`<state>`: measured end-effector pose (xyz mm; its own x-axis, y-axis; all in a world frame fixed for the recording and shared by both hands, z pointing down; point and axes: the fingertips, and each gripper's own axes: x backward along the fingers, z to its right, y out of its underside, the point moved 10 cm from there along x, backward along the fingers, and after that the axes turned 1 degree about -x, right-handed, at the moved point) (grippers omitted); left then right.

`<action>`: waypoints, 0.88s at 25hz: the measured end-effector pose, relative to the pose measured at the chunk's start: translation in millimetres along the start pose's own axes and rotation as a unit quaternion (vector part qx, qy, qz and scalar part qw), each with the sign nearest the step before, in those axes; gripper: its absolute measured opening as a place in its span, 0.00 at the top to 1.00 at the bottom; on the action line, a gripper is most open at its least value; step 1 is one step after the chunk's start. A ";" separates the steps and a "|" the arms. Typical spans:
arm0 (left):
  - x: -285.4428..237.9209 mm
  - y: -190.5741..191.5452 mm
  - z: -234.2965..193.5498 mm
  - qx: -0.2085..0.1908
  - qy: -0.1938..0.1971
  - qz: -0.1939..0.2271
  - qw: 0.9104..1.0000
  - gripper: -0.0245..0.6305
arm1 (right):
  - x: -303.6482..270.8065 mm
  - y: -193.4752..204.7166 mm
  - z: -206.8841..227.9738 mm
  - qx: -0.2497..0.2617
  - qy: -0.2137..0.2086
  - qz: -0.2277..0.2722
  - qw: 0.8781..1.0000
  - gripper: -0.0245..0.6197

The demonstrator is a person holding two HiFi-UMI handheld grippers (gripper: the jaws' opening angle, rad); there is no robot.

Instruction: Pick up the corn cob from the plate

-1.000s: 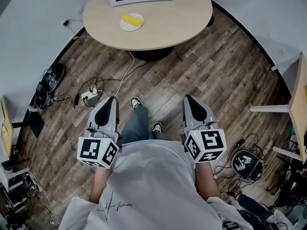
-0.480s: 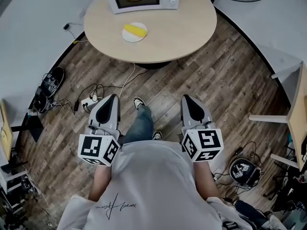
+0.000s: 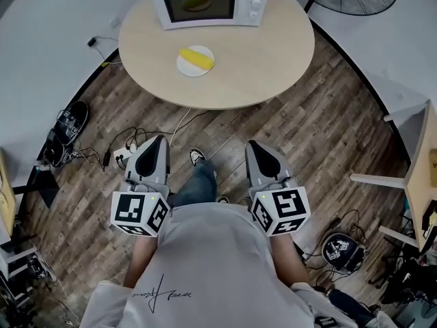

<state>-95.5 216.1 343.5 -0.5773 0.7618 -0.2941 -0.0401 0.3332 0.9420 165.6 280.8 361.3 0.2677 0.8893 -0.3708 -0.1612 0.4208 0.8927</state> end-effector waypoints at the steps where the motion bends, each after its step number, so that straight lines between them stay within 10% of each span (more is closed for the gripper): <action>1: -5.0 -2.4 -4.6 0.000 0.000 -0.002 1.000 0.97 | -6.6 -3.0 -0.3 0.001 -0.003 -0.003 1.000 0.94; 22: -101.4 -66.2 -105.3 0.001 0.020 0.000 1.000 0.97 | -150.1 -83.2 -2.1 0.027 -0.009 0.005 1.000 0.94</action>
<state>-120.2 58.4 327.9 -0.6091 0.7392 -0.2874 -0.0386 0.3343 0.9417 136.8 112.7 342.2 0.2837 0.8898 -0.3575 -0.1126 0.4012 0.9090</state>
